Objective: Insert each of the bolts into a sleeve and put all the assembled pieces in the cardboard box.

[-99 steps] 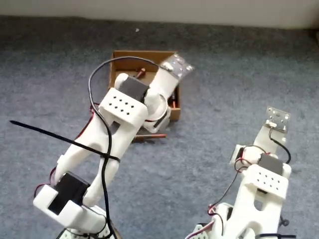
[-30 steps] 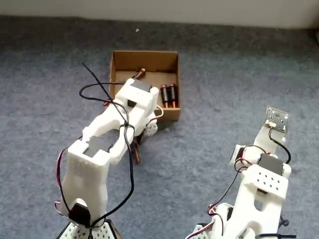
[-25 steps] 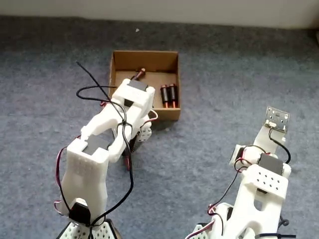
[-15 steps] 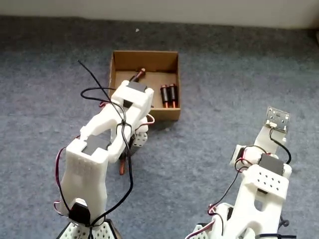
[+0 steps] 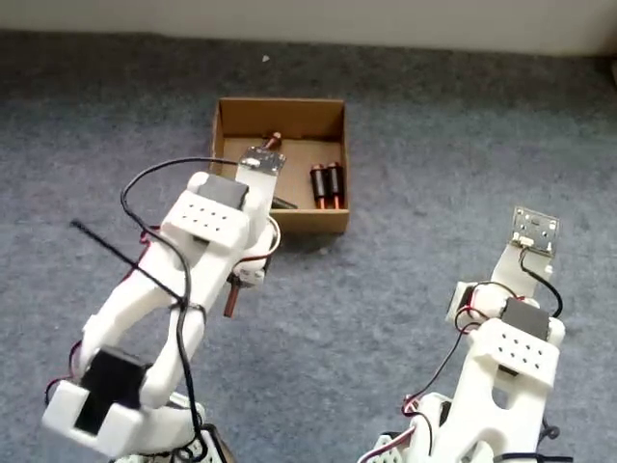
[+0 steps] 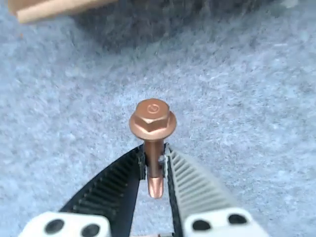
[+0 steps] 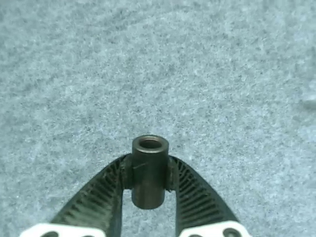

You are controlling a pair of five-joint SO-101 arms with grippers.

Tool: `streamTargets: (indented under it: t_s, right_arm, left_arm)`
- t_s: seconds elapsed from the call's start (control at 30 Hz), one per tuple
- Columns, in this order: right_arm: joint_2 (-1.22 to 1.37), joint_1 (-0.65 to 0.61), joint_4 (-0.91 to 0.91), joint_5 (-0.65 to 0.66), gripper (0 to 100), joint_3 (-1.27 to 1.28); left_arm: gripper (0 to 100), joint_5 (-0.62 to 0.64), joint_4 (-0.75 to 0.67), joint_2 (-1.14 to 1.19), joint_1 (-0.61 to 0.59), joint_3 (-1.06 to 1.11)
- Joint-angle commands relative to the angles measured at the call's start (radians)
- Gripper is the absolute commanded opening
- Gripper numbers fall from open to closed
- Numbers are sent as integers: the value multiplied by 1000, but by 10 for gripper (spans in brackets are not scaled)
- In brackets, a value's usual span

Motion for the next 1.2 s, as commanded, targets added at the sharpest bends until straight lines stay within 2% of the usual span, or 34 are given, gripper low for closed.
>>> streamTargets:
  t_s: [0.0, 0.2, 0.47, 0.6, 0.73, 0.87, 1.1, 1.17]
  right_arm:
    - [-28, -73, 4, -2, 5, -16]
    - [-65, -269, 5, -5, 5, -36]
    - [-464, -622, 65, -6, 5, -64]
    - [-621, -805, 41, -110, 5, -67]
    - [-667, -946, -22, -115, 5, -62]
    - [-671, -1032, -76, -117, 5, -62]
    - [-671, -1224, -220, -117, 5, -61]
    - [-671, -1267, -248, -117, 5, -61]
  left_arm:
    - [5, -152, -49, -213, -33, 19]
    - [5, -247, -55, -421, -28, 13]
    - [5, -247, -201, -704, -25, 65]
    - [5, -150, -279, -812, -28, 102]
    - [5, -78, -347, -911, -24, 130]
    - [5, -29, -416, -992, -24, 156]
    - [7, 18, -460, -1138, -21, 170]
    - [7, 18, -456, -1181, 21, 171]
